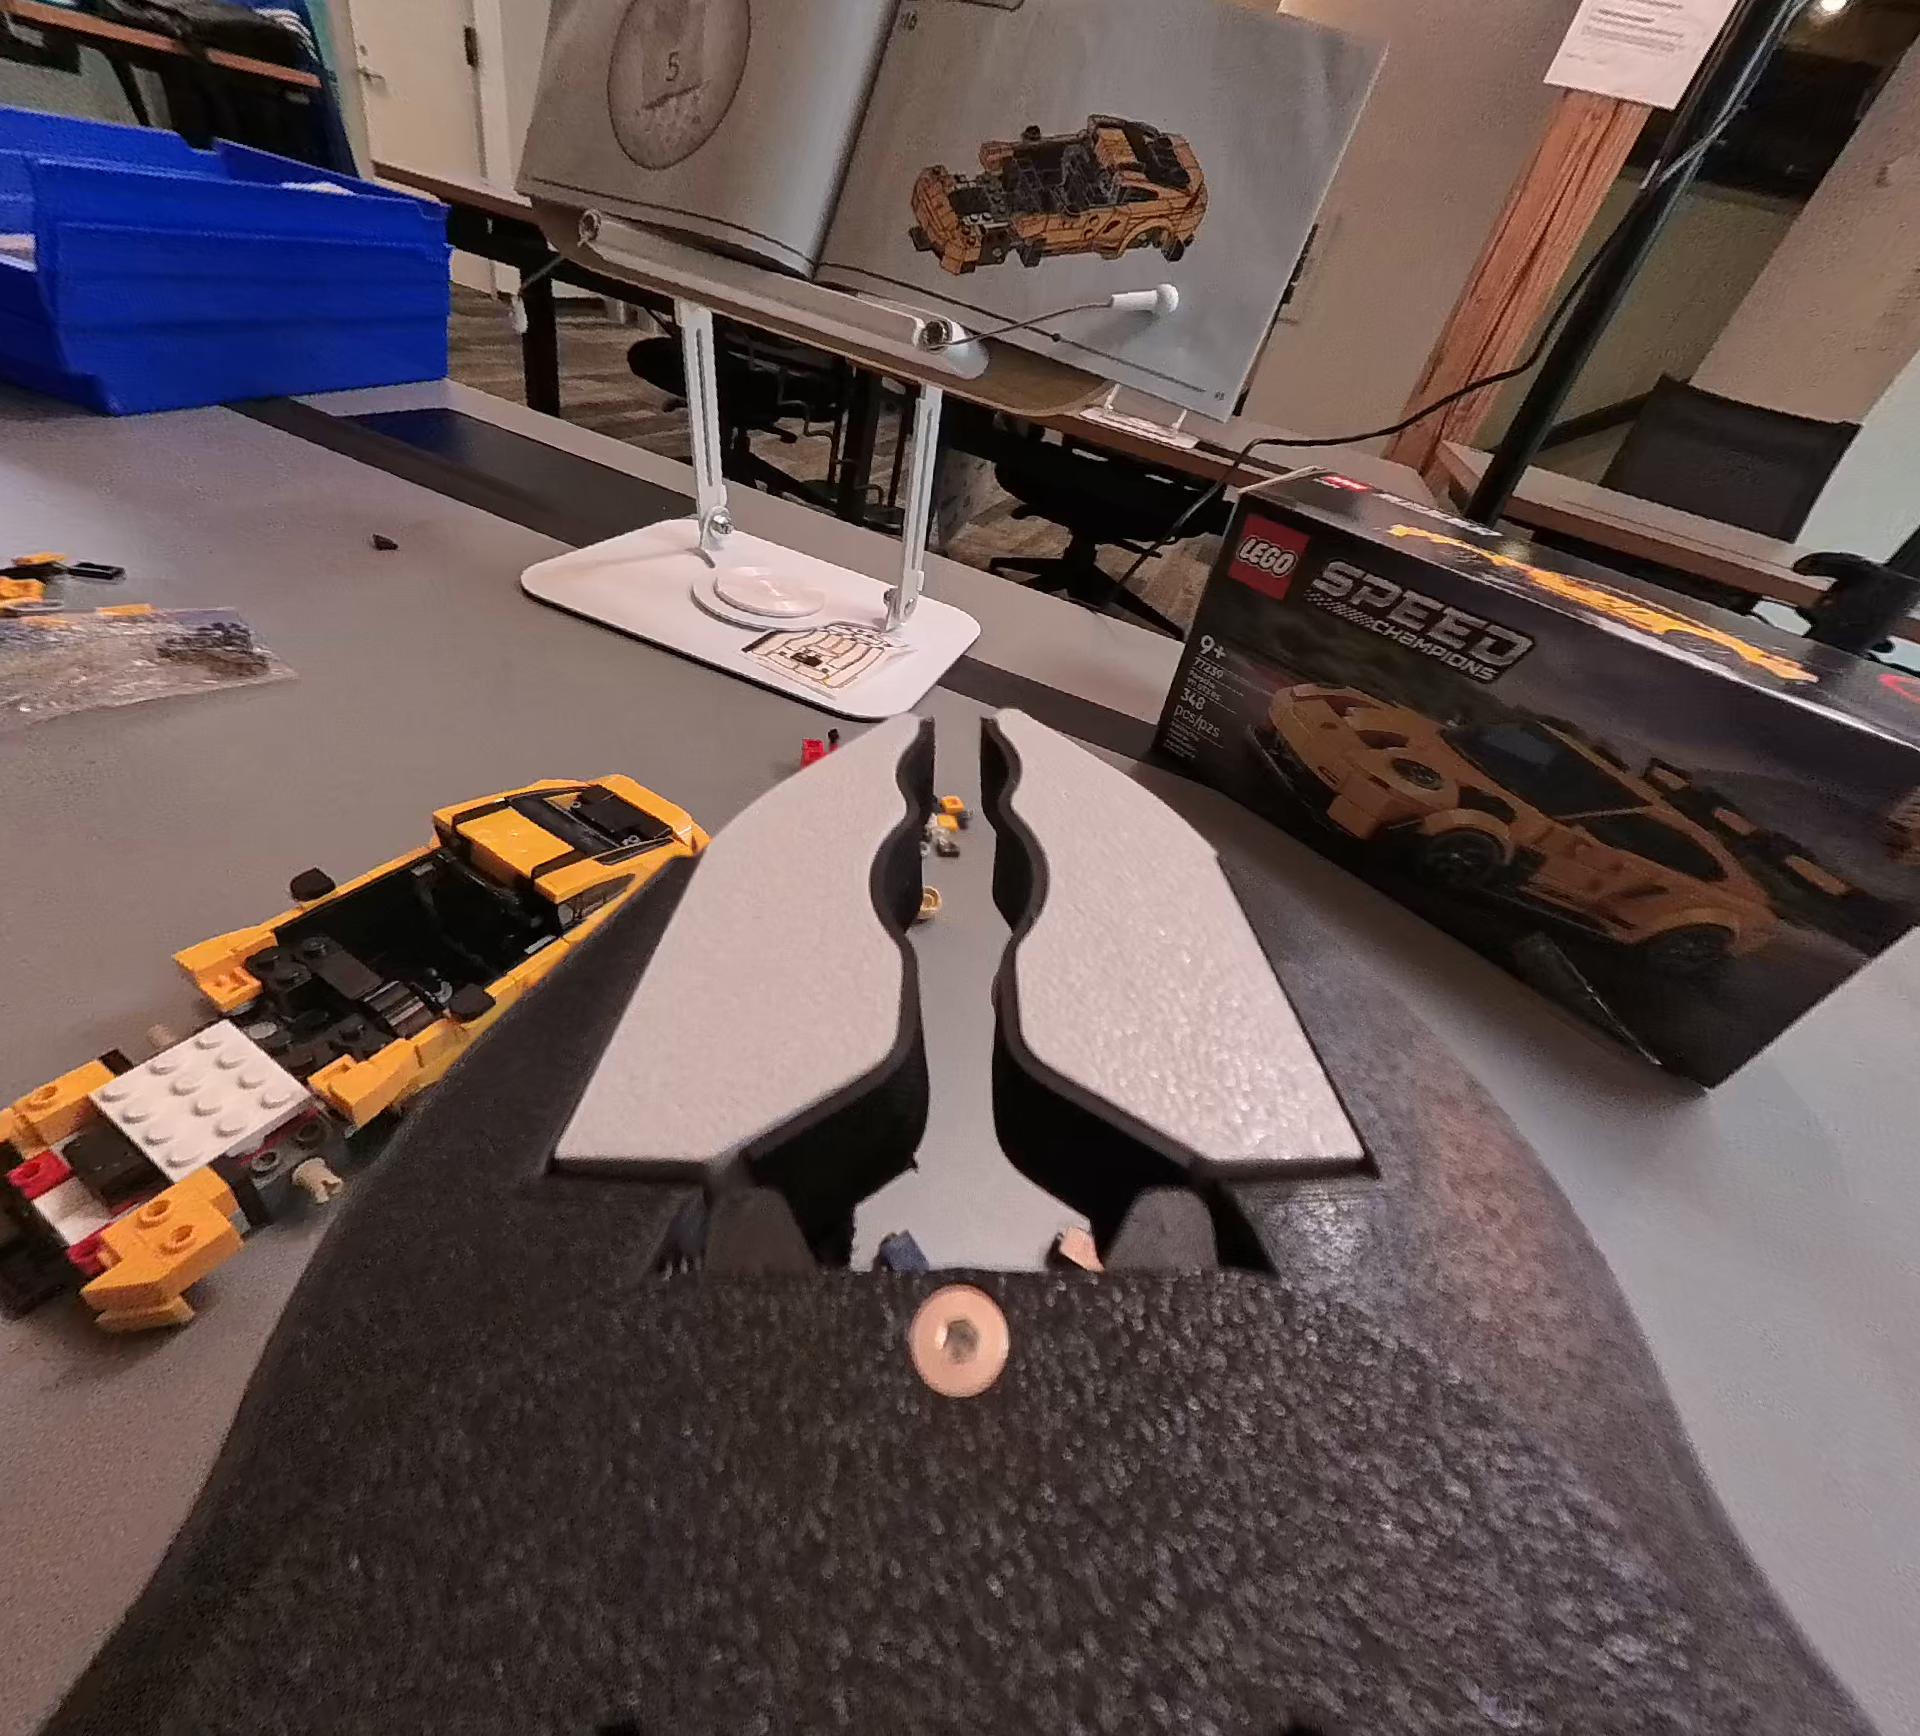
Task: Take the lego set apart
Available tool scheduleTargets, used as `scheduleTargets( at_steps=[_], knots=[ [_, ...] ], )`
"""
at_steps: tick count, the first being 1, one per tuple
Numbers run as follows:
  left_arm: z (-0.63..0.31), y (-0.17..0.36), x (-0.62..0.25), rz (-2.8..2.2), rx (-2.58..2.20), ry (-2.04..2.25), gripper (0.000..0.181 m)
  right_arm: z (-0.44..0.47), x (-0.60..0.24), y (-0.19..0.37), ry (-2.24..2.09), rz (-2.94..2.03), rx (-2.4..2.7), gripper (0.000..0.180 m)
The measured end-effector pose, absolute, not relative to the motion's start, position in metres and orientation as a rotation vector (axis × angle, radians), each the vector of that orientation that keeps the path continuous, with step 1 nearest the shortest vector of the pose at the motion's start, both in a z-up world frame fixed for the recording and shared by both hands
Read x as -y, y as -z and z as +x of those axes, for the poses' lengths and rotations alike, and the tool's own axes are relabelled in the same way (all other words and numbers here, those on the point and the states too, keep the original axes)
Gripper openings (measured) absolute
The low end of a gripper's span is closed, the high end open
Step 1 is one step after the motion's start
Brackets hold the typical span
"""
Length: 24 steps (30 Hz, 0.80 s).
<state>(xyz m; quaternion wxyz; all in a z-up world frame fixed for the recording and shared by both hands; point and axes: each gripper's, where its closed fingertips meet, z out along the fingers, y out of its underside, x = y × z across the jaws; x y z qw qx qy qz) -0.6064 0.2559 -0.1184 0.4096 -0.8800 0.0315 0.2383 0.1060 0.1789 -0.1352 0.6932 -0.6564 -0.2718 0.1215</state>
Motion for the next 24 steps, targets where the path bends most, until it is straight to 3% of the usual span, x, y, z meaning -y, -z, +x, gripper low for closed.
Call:
scheduleTargets(
  at_steps=[14,16,17,19,24],
  knots=[
    [-0.659,0.195,-0.297,-2.511,-0.224,-0.745,0.037,0.110,-0.189,0.143,-0.220,-1.484,0.571,0.011],
    [-0.661,0.200,-0.300,-2.531,-0.227,-0.775,0.025,0.110,-0.191,0.147,-0.229,-1.499,0.567,0.011],
    [-0.666,0.198,-0.299,-2.533,-0.240,-0.852,0.010,0.110,-0.191,0.148,-0.232,-1.504,0.567,0.011],
    [-0.669,0.189,-0.298,-2.499,-0.276,-0.959,0.000,0.109,-0.191,0.148,-0.234,-1.505,0.570,0.011],
    [-0.649,0.123,-0.290,-2.247,-0.253,-0.982,0.000,0.110,-0.188,0.141,-0.271,-1.486,0.556,0.011]
  ],
)
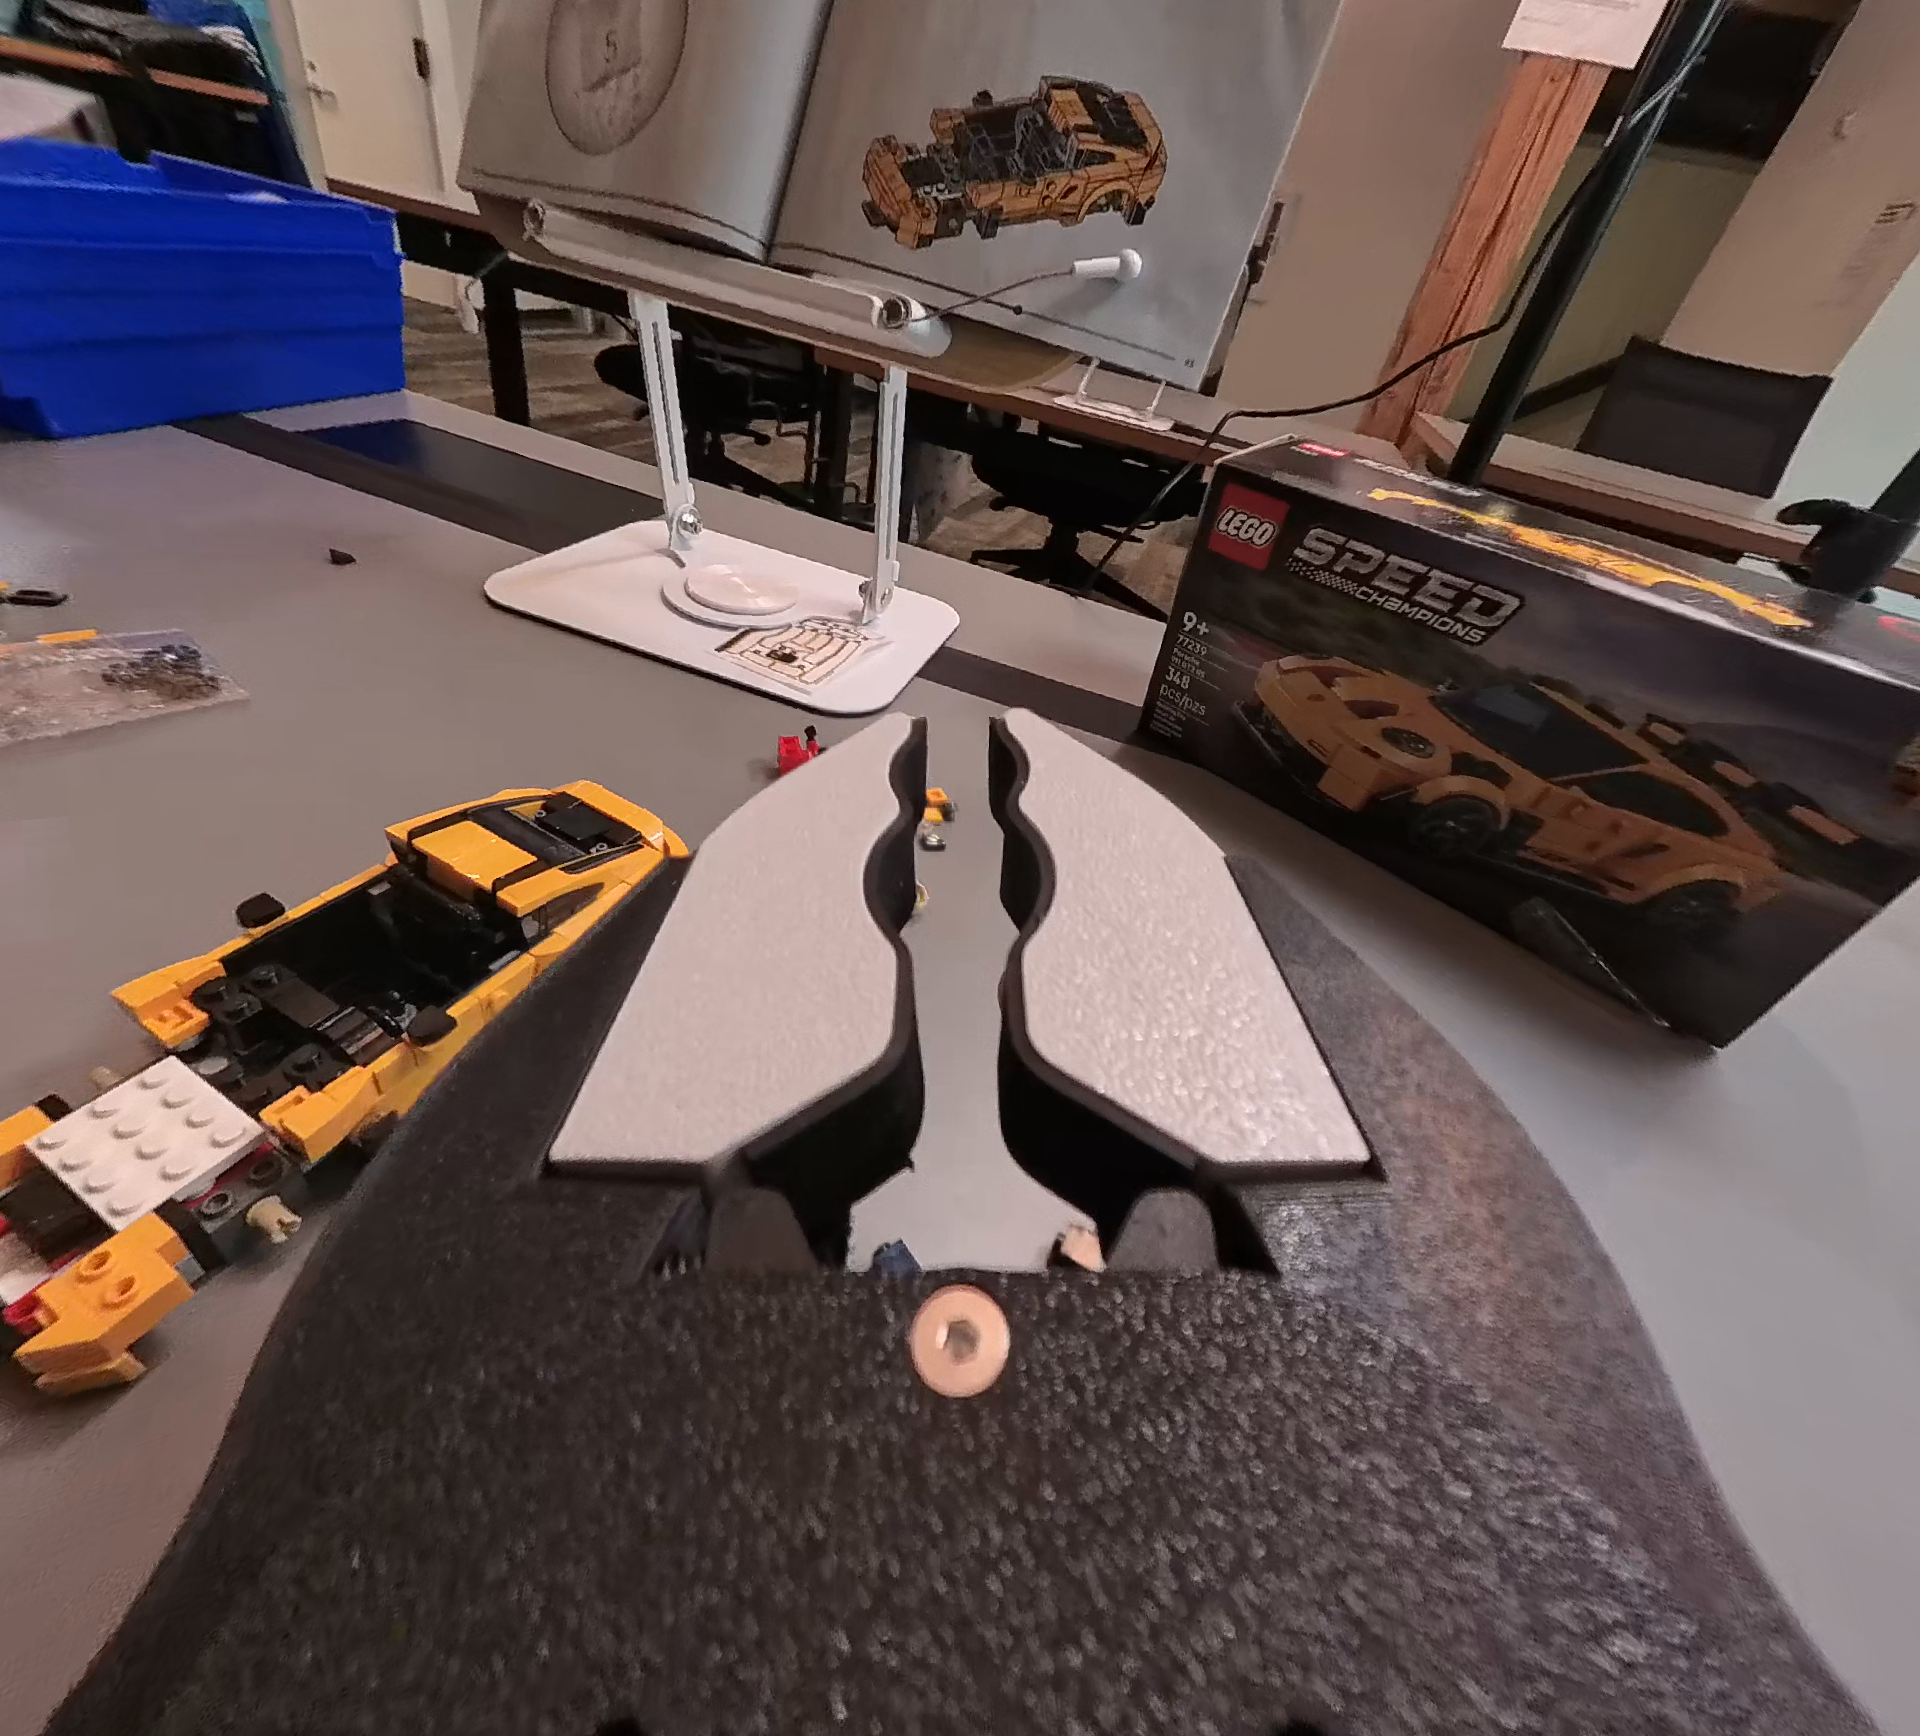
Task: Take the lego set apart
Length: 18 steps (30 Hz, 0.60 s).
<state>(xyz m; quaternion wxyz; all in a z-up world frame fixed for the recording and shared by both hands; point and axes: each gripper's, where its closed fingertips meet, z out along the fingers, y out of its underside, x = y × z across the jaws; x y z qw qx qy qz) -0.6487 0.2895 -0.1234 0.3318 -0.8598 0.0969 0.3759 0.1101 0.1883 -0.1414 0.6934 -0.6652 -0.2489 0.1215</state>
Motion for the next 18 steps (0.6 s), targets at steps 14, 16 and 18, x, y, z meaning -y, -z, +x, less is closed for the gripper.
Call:
scheduleTargets(
  at_steps=[14,16,18],
  knots=[
    [-0.229,0.028,-0.163,-1.324,-0.899,-0.812,0.000,0.046,-0.128,0.121,-0.783,-1.530,0.704,0.031],
    [-0.177,0.044,-0.146,-1.261,-0.966,-0.797,0.000,0.024,-0.107,0.108,-0.995,-1.545,0.706,0.034],
    [-0.132,0.063,-0.132,-1.247,-1.010,-0.719,0.000,0.005,-0.091,0.094,-1.179,-1.559,0.700,0.034]
  ],
)
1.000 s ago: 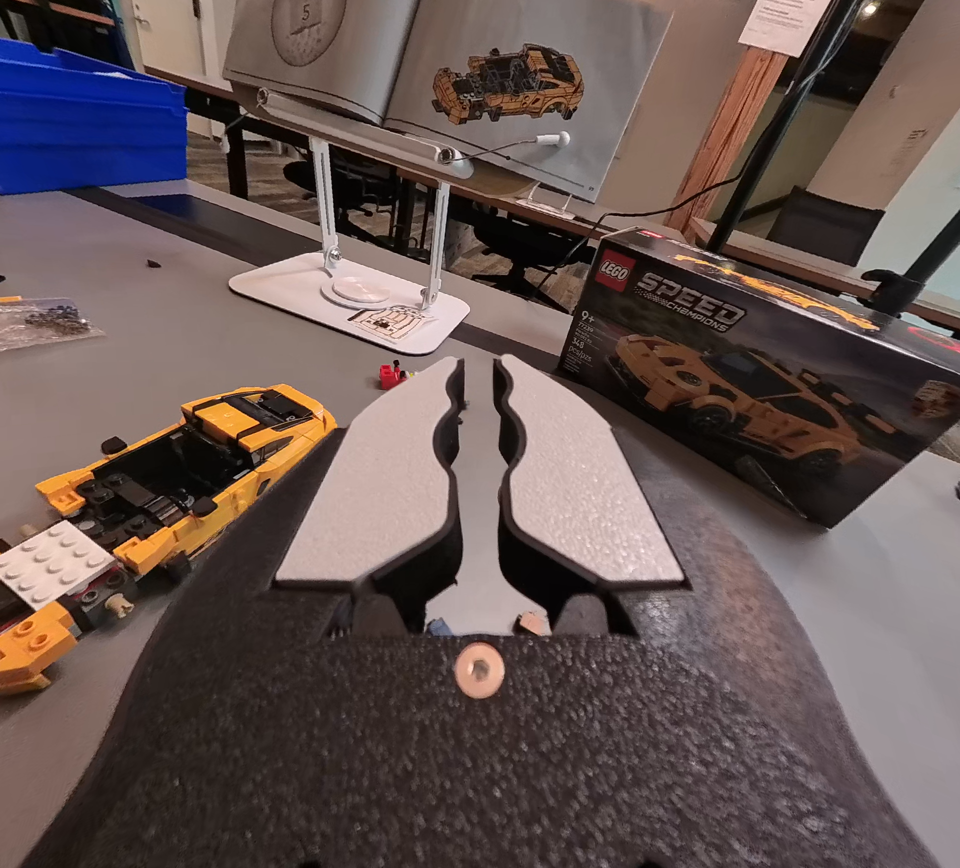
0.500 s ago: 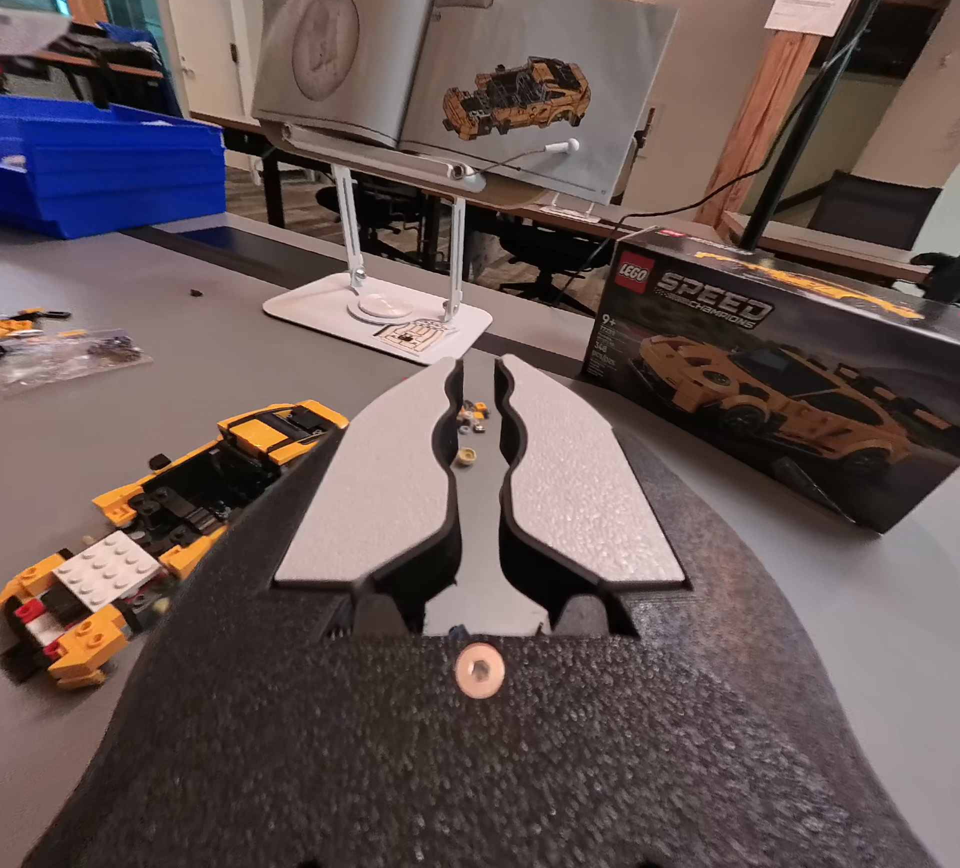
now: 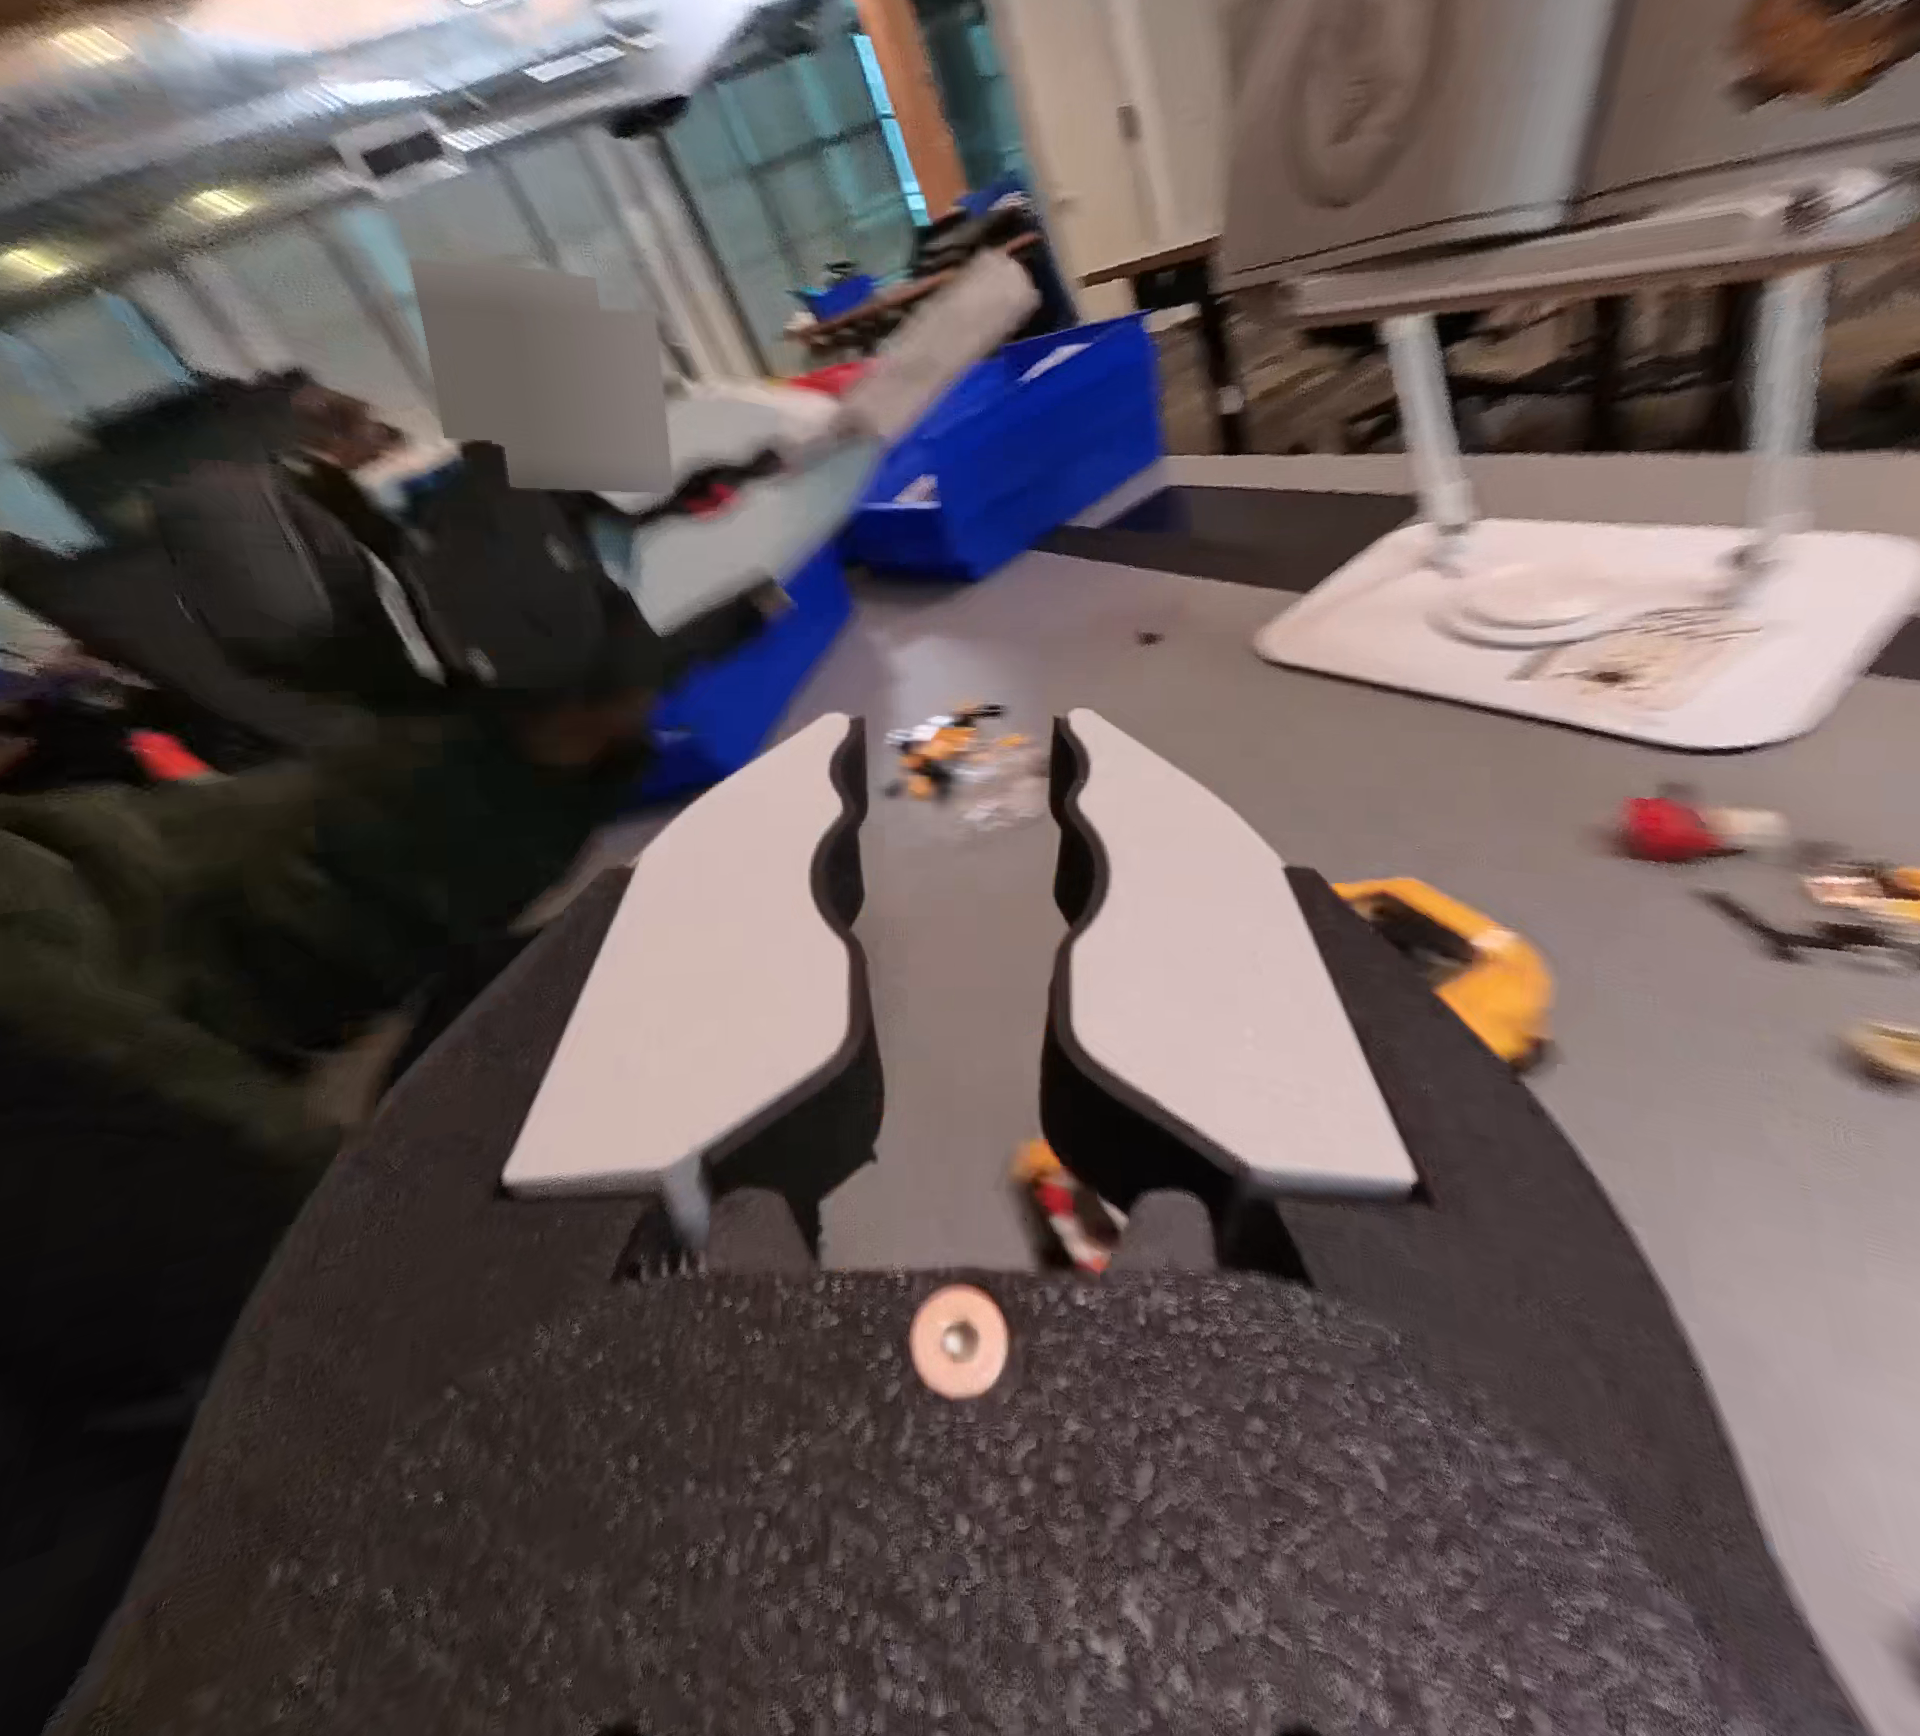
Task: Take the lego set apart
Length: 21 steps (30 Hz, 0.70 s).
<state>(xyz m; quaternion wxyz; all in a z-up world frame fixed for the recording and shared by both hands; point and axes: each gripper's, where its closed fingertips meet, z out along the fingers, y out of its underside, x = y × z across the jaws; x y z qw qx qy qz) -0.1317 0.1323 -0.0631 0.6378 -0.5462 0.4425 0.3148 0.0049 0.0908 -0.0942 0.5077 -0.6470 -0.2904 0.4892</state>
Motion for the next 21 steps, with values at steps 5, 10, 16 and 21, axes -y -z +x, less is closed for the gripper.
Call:
scheduleTargets(
  at_steps=[5,10,16,21],
  knots=[
    [-0.055,0.087,-0.106,-1.187,-1.086,-0.632,0.000,-0.014,-0.089,0.075,-1.454,-1.632,0.556,0.038],
    [-0.028,0.103,-0.092,-1.129,-1.135,-0.658,0.000,-0.012,-0.096,0.081,-1.518,-1.658,0.476,0.018],
    [-0.018,0.111,-0.070,-1.317,-1.072,0.037,0.027,0.006,-0.105,0.093,-1.290,-1.512,0.761,0.000],
    [-0.055,0.098,-0.080,-1.505,-0.728,0.778,0.033,0.019,-0.089,0.104,-1.178,-1.396,1.091,0.000]
  ],
)
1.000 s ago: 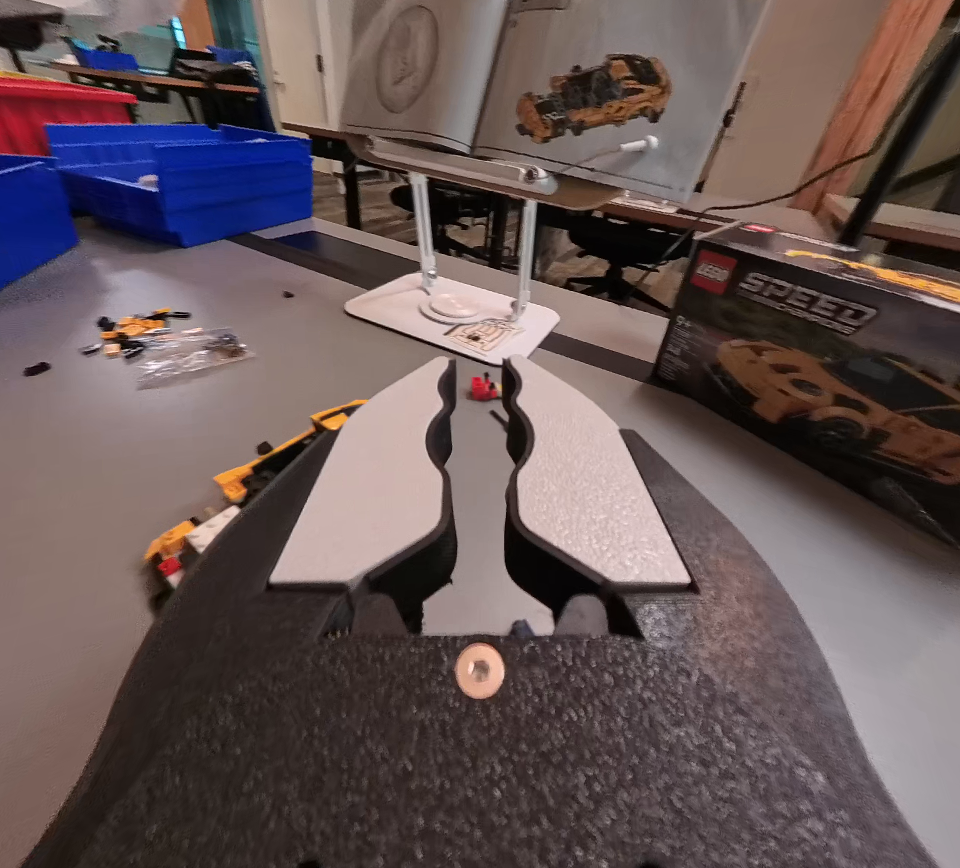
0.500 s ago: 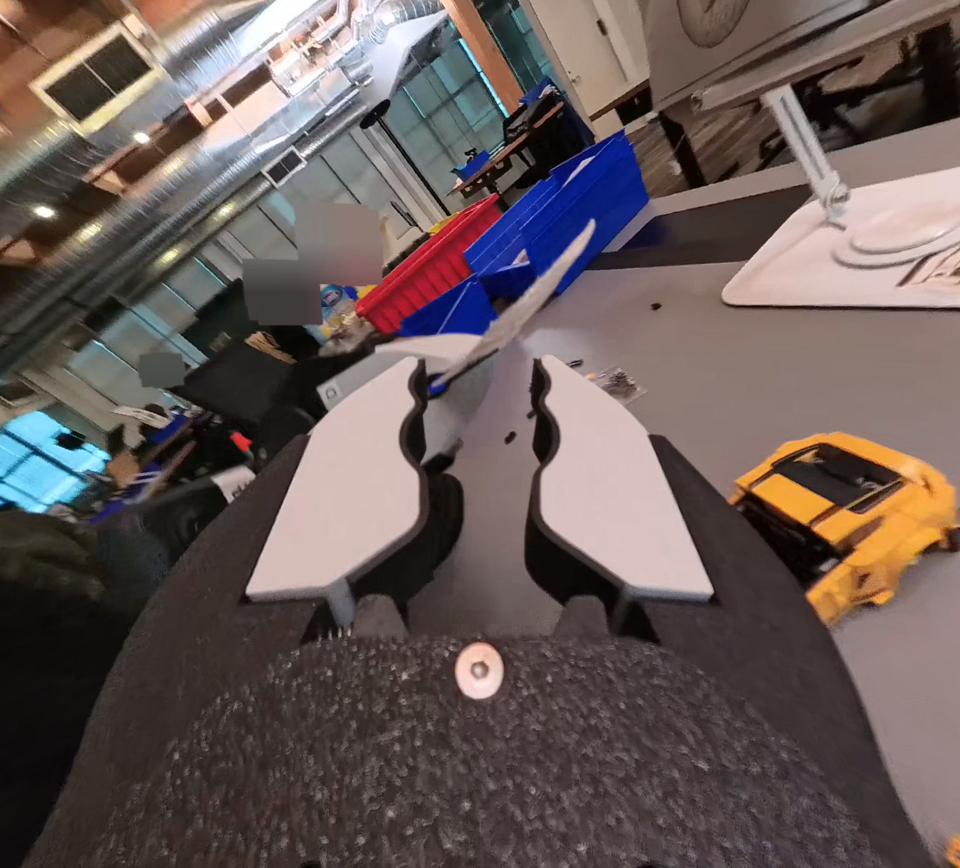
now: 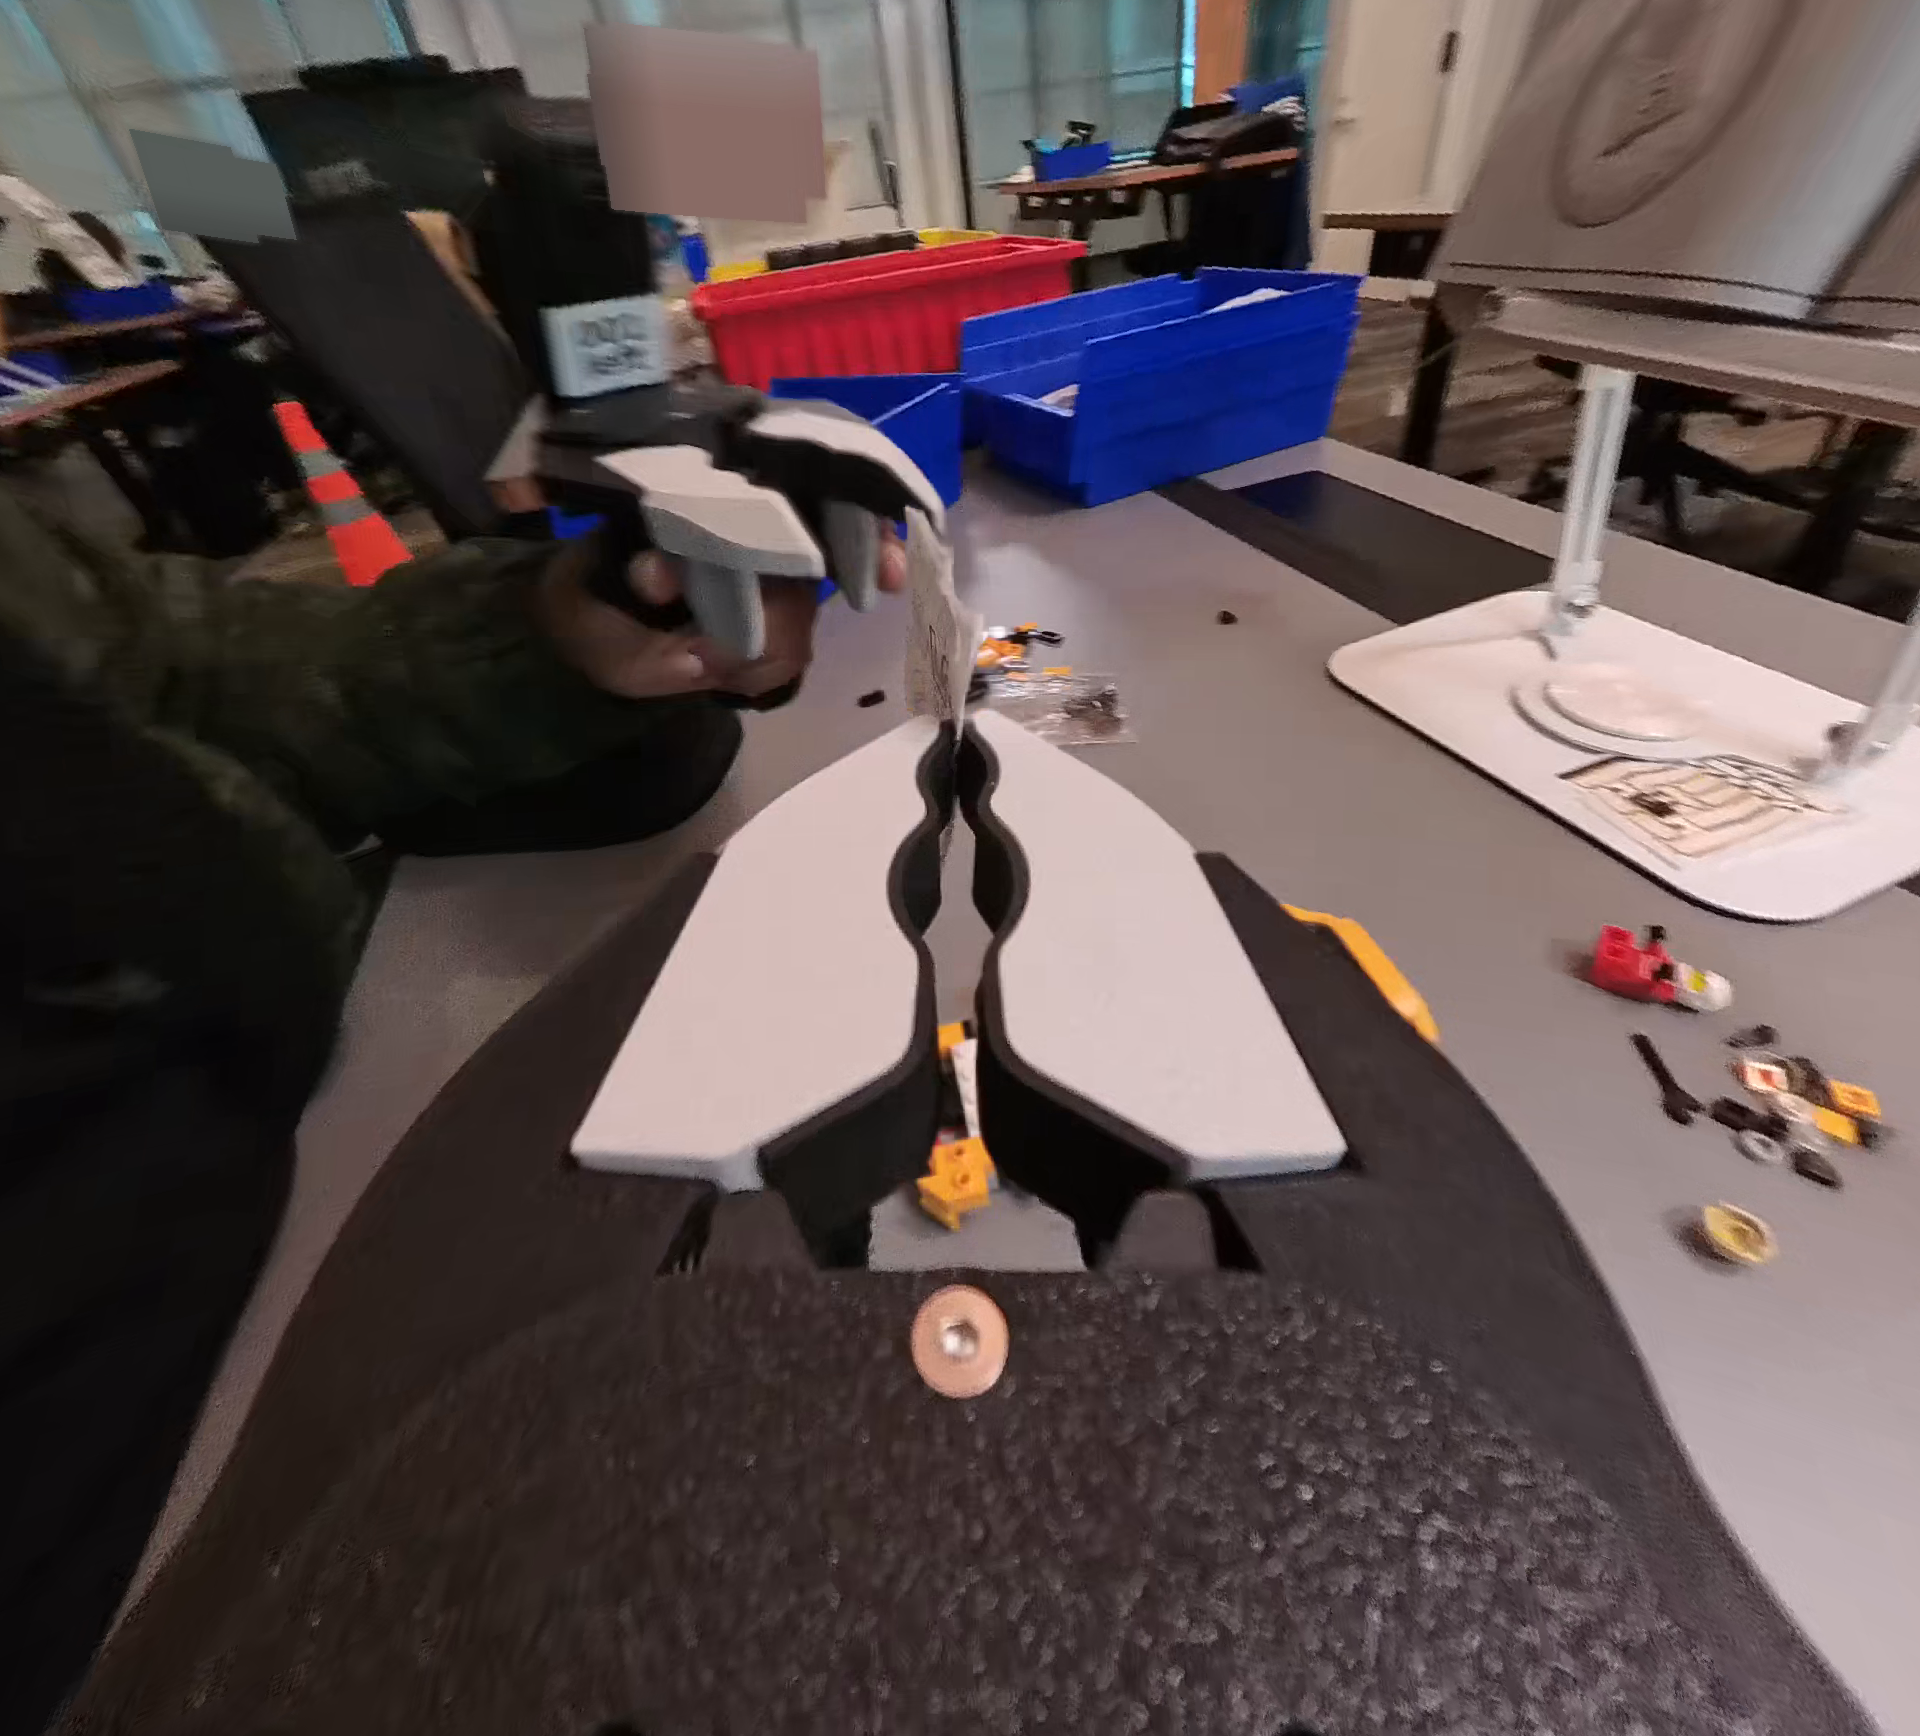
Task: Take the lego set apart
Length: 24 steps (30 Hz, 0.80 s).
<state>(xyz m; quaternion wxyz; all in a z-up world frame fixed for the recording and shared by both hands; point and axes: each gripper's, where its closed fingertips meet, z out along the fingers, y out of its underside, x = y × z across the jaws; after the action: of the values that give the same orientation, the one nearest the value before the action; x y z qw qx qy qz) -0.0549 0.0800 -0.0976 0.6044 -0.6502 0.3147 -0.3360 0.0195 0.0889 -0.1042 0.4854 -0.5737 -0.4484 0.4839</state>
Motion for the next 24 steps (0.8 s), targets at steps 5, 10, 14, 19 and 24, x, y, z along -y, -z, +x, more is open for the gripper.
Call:
scheduleTargets(
  at_steps=[5,10,14,19,24],
  knots=[
    [-0.040,0.128,-0.064,-1.556,-0.853,1.052,0.001,0.007,-0.065,0.121,-1.262,-1.368,1.214,0.000],
    [-0.035,0.135,-0.056,-1.565,-0.931,1.053,0.000,0.008,-0.059,0.127,-1.350,-1.369,1.245,0.000],
    [-0.035,0.137,-0.057,-1.561,-0.941,1.036,0.012,0.010,-0.050,0.121,-1.438,-1.314,1.247,0.000],
    [-0.030,0.140,-0.051,-1.562,-0.999,0.985,0.000,0.010,-0.050,0.122,-1.417,-1.319,1.252,0.000],
    [-0.039,0.155,-0.070,-1.662,-0.944,0.830,0.000,0.008,-0.088,0.141,-0.996,-1.416,1.196,0.004]
  ],
)
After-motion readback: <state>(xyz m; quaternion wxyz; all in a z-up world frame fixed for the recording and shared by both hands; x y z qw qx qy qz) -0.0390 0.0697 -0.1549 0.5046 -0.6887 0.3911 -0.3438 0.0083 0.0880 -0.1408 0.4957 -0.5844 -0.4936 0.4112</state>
